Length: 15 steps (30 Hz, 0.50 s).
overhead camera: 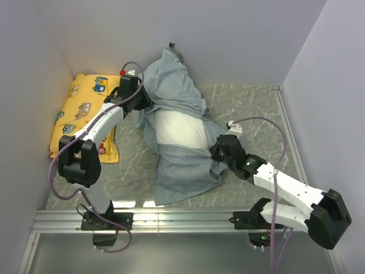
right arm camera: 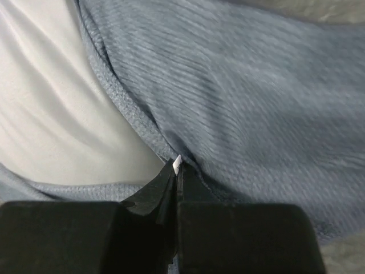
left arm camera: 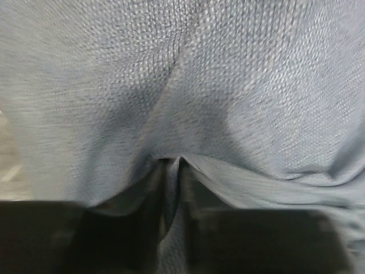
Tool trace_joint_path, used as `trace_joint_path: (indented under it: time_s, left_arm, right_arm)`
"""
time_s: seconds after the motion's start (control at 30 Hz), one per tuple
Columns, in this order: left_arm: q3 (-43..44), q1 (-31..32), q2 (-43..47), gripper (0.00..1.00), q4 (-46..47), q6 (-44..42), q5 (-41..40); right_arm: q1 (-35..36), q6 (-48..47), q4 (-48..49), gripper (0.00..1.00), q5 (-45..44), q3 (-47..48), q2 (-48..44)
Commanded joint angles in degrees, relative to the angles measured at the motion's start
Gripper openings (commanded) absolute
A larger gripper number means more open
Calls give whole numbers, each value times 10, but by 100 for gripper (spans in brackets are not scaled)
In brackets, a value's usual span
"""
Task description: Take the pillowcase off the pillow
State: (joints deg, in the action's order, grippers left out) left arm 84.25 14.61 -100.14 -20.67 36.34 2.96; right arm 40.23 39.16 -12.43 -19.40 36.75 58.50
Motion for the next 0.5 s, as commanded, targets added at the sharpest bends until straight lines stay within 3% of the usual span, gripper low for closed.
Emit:
trace_joint_path:
  time_s: [0.0,0.17,0.27,0.47]
  left_arm:
    - [8,24,63,30,-3,-54,-95]
    - [-9,70,122,63,-23,-72,-127]
    - [-8,83,151,73,-38,-79,-137]
    - [-1,161,202,81,-85,-98,-204]
  right_arm:
    - [-3,-13,27,0,43,-23,45]
    - [-4,-16,43,0,44,-24,48]
    - [-3,-19,42,0,41,-21,44]
    - [-3,-10,48,0,34,-26,33]
